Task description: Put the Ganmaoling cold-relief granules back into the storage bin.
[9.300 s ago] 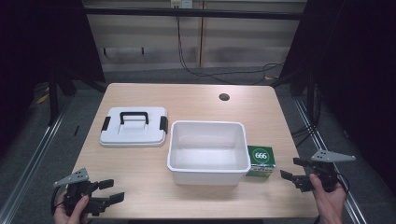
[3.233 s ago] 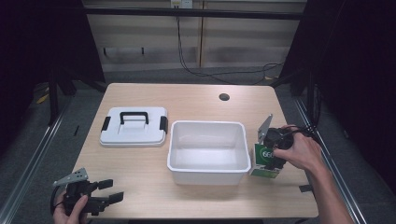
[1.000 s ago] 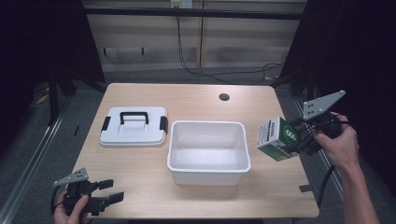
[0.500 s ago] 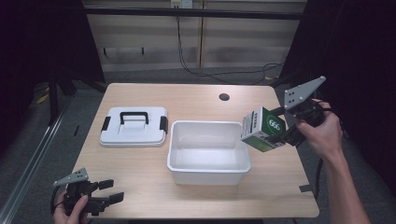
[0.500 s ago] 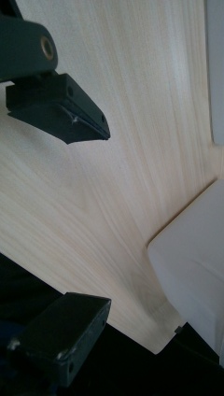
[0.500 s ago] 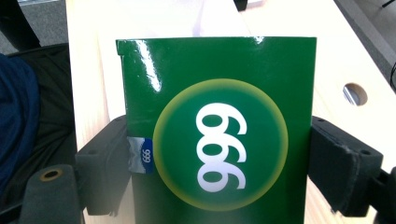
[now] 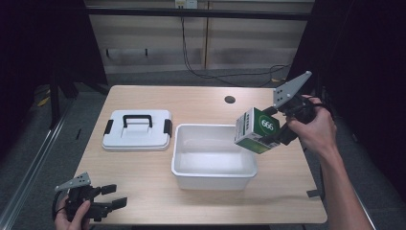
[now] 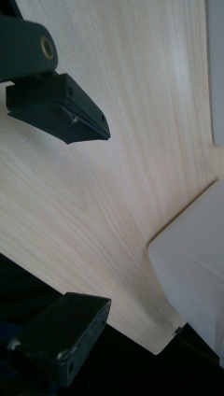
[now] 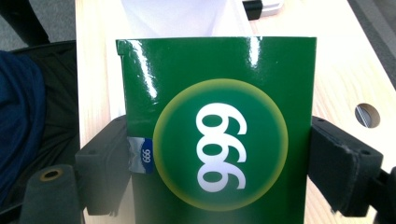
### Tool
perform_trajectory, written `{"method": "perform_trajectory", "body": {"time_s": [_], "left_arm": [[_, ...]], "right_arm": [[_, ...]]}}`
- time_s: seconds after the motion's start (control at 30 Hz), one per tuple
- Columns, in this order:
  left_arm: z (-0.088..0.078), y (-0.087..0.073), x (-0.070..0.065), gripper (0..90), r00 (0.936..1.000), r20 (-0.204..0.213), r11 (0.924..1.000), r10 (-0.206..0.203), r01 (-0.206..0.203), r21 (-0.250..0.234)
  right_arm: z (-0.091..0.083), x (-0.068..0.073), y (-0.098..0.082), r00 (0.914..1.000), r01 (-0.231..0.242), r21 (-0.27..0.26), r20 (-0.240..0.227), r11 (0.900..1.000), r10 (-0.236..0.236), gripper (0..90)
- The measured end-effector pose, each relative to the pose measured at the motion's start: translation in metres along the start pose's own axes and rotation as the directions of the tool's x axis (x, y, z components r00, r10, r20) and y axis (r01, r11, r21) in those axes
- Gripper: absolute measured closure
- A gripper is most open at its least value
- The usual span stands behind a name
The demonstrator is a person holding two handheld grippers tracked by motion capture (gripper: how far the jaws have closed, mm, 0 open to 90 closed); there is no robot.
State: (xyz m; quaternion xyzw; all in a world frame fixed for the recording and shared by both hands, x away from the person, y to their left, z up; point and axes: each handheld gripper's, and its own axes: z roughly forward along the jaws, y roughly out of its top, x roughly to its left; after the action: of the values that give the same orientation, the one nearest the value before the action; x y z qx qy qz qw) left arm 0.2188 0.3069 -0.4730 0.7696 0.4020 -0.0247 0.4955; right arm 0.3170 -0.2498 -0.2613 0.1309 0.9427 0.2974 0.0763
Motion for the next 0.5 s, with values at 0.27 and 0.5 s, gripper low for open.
{"method": "perform_trajectory", "body": {"time_s": [0.27,0.5], "left_arm": [[0.0,0.0,0.0,16.0,1.0,-0.003,1.0,-0.005,0.005,-0.001],[0.0,0.0,0.0,16.1,1.0,-0.001,1.0,0.0,0.0,-0.001]], "right_arm": [[0.011,-0.001,0.016,0.9994,0.024,0.034,-0.026,0.999,-0.023,16.0],[0.021,-0.006,0.024,0.9981,0.034,0.064,-0.054,0.997,-0.031,16.0]]}}
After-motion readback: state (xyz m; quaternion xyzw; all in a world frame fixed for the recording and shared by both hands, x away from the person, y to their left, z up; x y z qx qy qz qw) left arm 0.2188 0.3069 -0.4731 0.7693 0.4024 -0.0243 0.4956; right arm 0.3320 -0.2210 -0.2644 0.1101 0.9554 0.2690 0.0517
